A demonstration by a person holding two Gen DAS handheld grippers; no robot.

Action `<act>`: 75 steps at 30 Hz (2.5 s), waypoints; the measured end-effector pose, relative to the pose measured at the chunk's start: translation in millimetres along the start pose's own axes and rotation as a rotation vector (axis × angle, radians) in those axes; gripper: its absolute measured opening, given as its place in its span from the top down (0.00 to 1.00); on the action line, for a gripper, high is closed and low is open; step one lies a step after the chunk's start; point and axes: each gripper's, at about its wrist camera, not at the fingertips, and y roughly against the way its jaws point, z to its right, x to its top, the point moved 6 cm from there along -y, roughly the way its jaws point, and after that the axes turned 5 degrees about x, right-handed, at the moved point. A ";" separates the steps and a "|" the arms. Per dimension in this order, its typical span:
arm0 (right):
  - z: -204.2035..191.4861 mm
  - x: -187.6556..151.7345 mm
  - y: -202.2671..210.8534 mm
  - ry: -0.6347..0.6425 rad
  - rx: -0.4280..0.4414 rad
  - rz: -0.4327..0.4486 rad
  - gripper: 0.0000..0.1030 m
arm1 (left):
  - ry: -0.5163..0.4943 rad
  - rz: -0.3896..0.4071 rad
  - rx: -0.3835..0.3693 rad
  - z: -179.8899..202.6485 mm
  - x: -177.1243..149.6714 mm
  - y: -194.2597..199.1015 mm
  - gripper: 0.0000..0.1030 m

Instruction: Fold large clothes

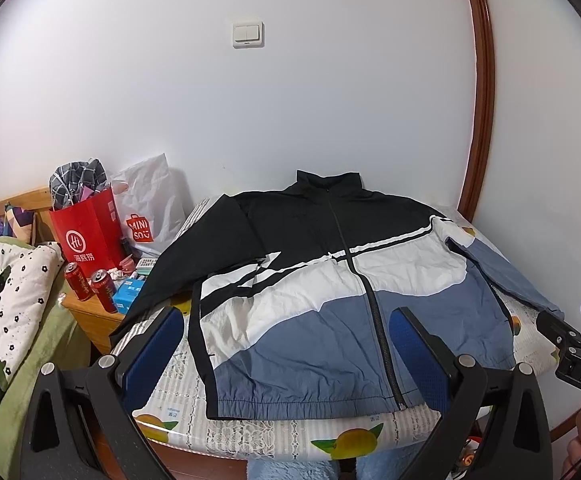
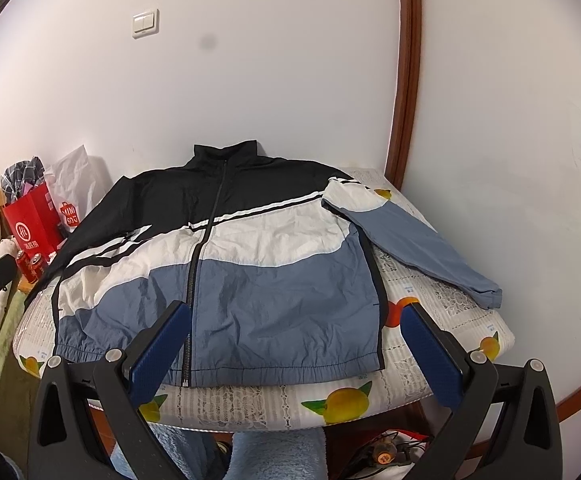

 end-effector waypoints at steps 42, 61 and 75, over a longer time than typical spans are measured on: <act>5.1 0.1 4.8 -0.016 -0.002 0.008 0.00 | -0.012 0.011 -0.003 -0.4 -4.3 1.3 0.00; 0.9 5.8 -22.5 0.012 0.012 -0.021 0.00 | 0.007 -0.025 -0.024 -12.1 0.1 -28.0 0.00; -16.9 18.1 -108.2 0.041 0.075 -0.096 0.01 | 0.092 -0.206 0.095 -91.4 -21.0 -129.9 0.01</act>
